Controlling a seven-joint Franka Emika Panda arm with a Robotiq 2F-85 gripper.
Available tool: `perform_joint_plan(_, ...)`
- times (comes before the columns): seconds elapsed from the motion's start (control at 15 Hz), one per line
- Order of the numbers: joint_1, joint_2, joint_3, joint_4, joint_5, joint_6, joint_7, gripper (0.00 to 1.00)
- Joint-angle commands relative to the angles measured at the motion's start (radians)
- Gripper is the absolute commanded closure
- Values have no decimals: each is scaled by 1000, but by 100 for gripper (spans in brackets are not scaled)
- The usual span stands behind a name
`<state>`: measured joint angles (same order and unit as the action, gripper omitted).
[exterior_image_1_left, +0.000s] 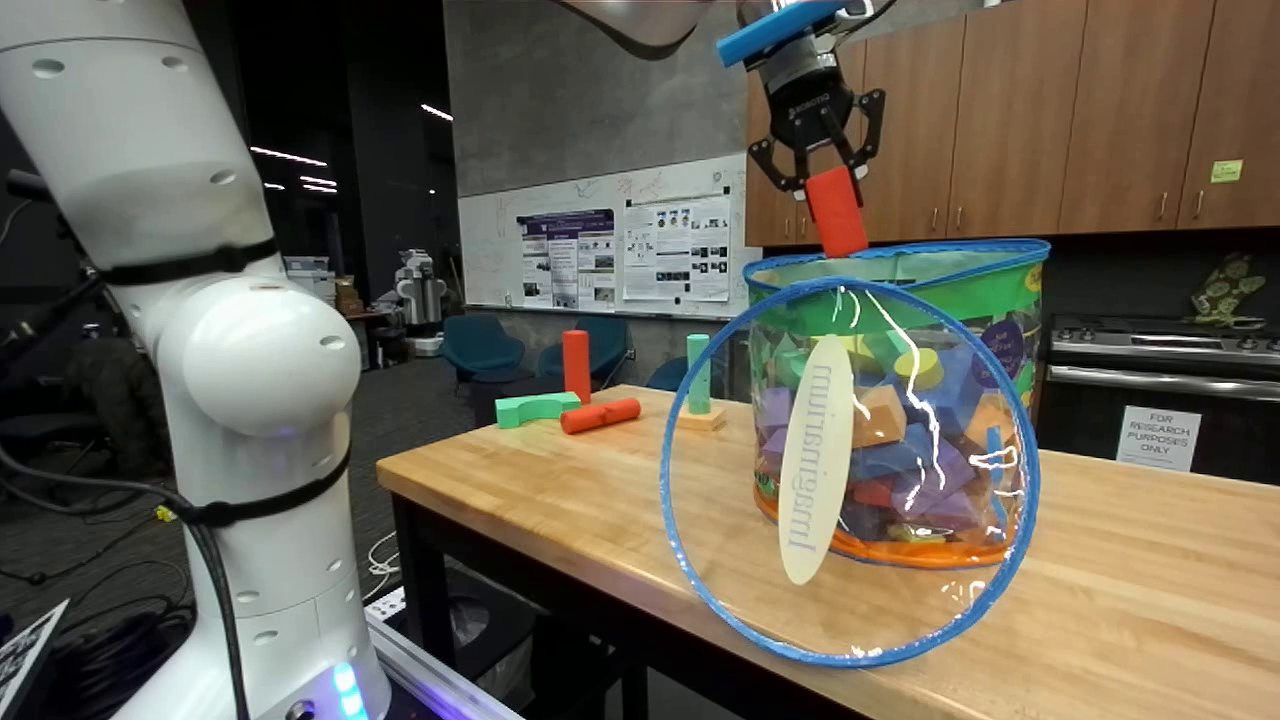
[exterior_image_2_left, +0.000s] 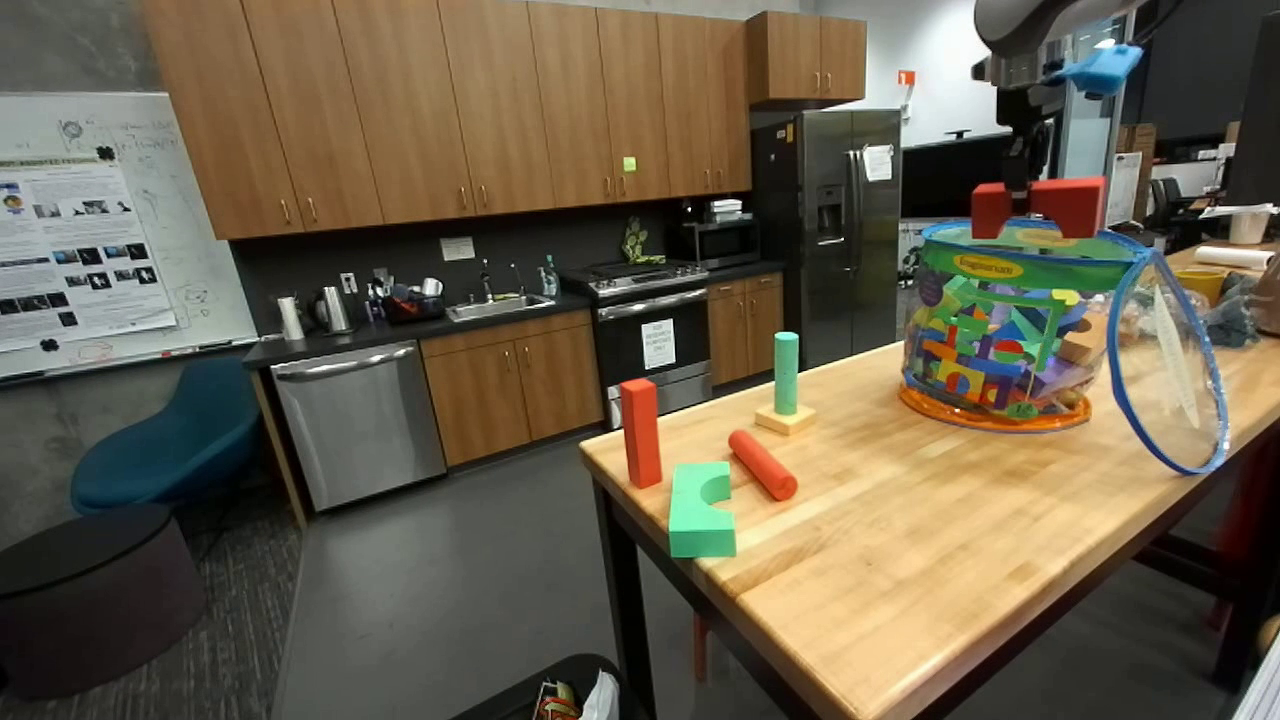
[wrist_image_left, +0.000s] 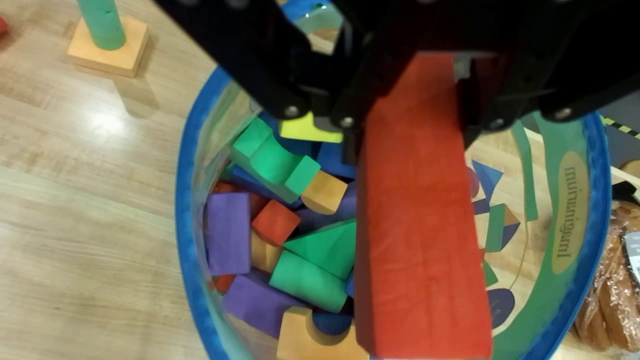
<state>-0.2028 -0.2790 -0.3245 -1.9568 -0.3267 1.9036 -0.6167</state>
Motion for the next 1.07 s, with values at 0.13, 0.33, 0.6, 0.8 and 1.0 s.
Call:
perform_joint_plan(0.13, -3, -24, 9, -6, 41, -35, 21, 33)
perform_joint_plan(0.33, -4, -26, 10, -7, 44, -29, 34, 17)
perform_joint_plan(0.6, 5, -32, 9, -13, 104, -20, 72, 0)
perform_joint_plan(0.8, 15, -37, -2, -14, 207, -11, 69, 0)
perform_joint_plan(1.0, 10, -27, -35, 4, 295, -12, 29, 0)
